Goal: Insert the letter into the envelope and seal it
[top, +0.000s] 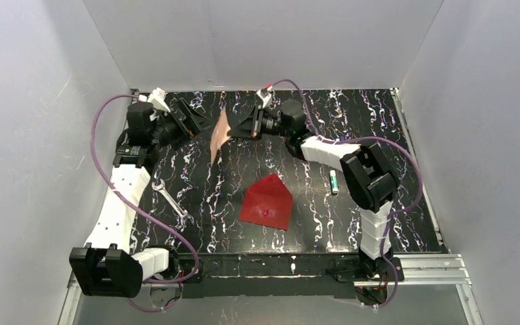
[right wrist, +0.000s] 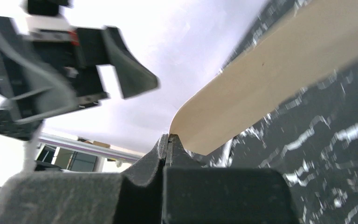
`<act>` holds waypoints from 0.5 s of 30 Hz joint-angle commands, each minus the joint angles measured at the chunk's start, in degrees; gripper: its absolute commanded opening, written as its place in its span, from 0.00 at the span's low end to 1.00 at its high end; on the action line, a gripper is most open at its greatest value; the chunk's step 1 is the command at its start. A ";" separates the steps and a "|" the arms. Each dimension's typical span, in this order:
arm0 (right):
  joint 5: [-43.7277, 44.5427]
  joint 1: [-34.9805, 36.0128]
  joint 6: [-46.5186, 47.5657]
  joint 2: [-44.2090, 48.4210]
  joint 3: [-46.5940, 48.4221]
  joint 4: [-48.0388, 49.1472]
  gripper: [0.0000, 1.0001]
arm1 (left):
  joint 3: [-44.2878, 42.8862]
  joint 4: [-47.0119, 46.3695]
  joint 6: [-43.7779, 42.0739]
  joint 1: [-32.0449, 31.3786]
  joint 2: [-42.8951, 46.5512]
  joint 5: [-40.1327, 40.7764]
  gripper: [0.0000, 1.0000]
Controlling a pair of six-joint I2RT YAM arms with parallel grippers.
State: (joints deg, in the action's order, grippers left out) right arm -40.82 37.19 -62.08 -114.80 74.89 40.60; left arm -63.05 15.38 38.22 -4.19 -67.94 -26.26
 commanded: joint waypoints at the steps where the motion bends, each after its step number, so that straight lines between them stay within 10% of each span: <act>1: -0.76 -1.54 -9.44 4.26 5.80 12.11 0.01 | -2.29 7.56 4.79 3.71 1.98 -1.88 0.98; 8: 2.79 -1.86 -8.72 9.06 12.21 4.55 0.01 | -1.75 0.12 18.28 8.11 4.37 -10.32 0.98; 15: 4.69 -1.86 -10.22 12.62 14.59 4.93 0.01 | 3.20 -12.63 55.45 9.96 4.81 -15.43 0.98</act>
State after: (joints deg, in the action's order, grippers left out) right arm -37.63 35.16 -70.87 -105.41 86.17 43.57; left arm -63.57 14.02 69.38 5.19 -65.17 -36.40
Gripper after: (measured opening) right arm 0.024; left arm 0.982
